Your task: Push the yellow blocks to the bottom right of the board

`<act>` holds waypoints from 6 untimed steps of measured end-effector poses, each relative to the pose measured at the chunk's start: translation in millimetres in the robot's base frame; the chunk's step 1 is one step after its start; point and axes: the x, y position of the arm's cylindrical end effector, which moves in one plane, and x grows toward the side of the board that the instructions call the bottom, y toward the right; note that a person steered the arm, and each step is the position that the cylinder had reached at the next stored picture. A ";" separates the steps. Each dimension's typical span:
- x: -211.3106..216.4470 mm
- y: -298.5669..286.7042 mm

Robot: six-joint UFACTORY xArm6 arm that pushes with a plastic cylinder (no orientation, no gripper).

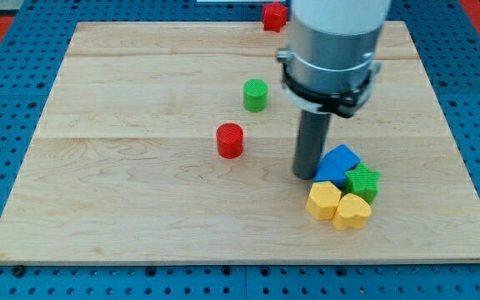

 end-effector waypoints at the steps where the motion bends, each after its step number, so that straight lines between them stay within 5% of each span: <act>1: 1.2 -1.2; 2: 1.0 -40.1; 3: 39.5 -35.3; 5: 50.5 7.0; 6: 51.7 -64.5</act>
